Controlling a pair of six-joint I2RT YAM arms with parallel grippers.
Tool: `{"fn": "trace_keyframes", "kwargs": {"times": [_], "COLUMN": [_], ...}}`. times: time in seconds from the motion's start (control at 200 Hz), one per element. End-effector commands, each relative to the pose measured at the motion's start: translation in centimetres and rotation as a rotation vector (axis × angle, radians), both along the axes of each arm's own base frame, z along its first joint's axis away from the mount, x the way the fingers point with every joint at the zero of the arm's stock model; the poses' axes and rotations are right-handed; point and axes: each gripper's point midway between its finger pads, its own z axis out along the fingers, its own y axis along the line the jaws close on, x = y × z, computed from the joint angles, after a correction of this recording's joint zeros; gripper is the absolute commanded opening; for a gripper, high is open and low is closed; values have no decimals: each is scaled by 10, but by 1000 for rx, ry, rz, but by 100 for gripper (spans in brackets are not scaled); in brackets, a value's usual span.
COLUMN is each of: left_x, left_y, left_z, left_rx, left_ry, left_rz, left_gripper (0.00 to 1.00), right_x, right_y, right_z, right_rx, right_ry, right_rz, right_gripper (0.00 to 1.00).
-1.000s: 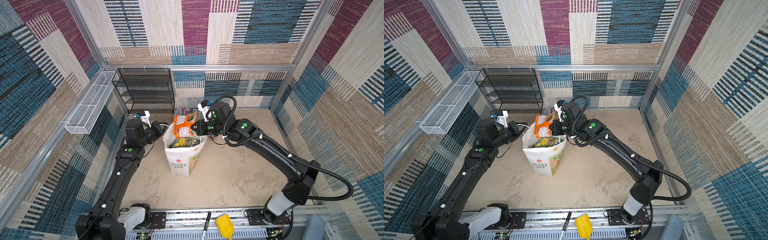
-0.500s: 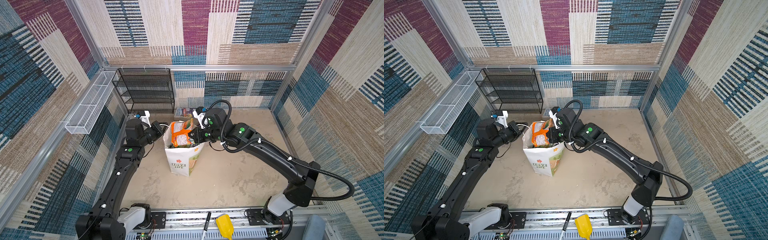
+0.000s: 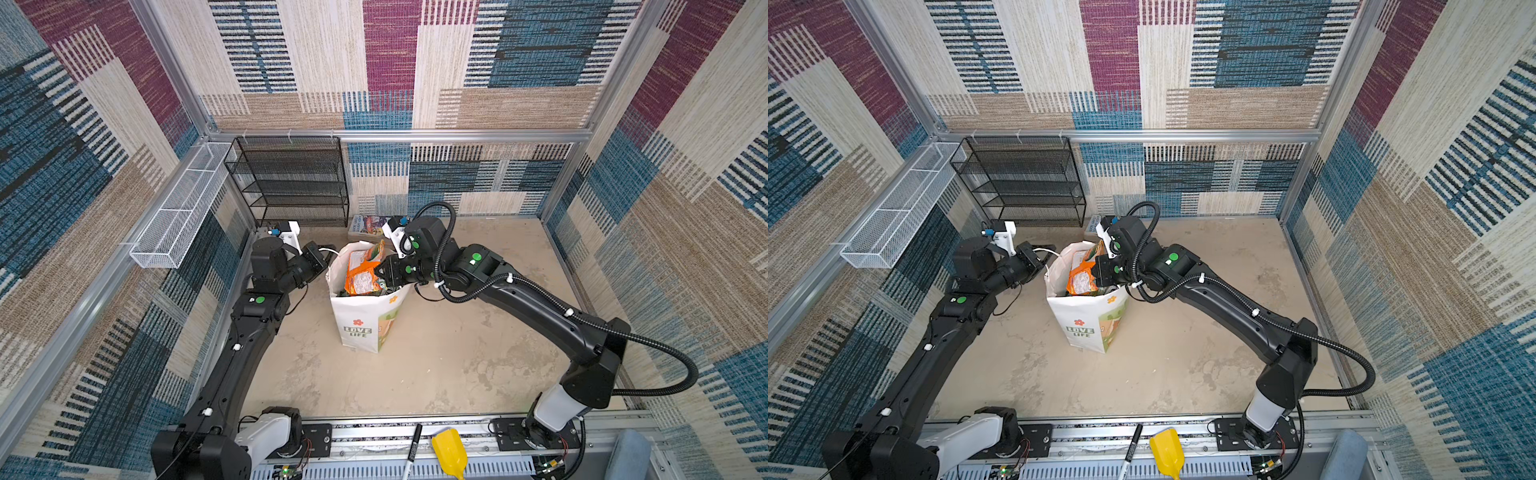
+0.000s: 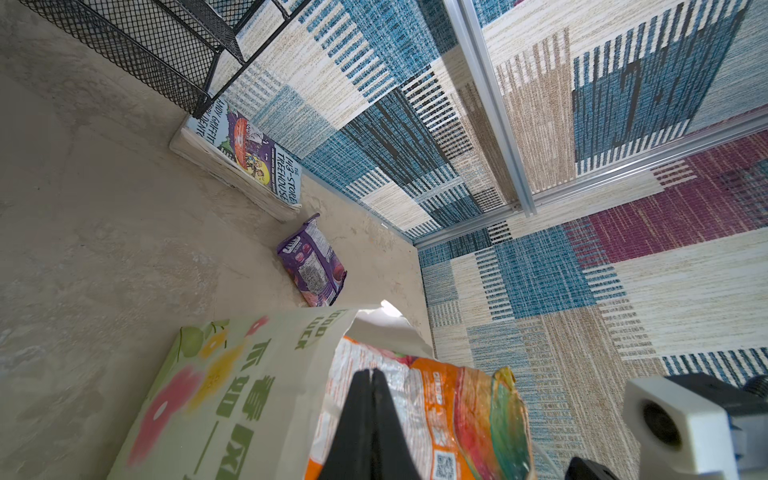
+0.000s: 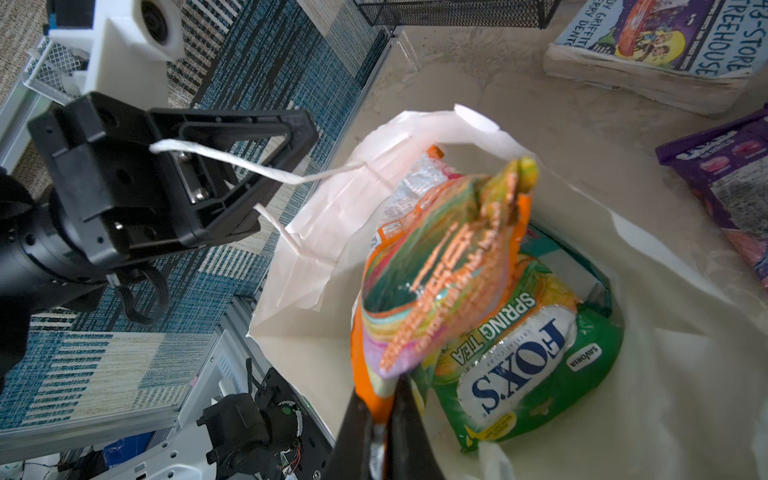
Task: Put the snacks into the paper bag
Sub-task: 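Lower the orange bag into the paper bag and open the right gripper, then raise the right gripper out of the paper bag toward the purple snack bag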
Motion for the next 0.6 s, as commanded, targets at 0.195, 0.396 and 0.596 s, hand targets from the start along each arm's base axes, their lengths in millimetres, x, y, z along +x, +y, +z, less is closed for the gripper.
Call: {"fn": "trace_keyframes", "kwargs": {"times": [0.195,0.396,0.596], "left_x": [3,3,3], "left_y": [0,1,1], "left_z": [13,13,13], "left_rx": [1,2,2], "left_ry": [-55,-55,-55], "left_rz": [0,1,1], "left_gripper": [0,0,0], "right_x": [6,3,-2], "right_y": [0,-21,-47], "right_z": [25,60,101], "right_rx": [46,82,108], "right_ry": [-59,-137,-232], "right_rz": [-27,-84,-141], "right_gripper": [36,45,66]}}
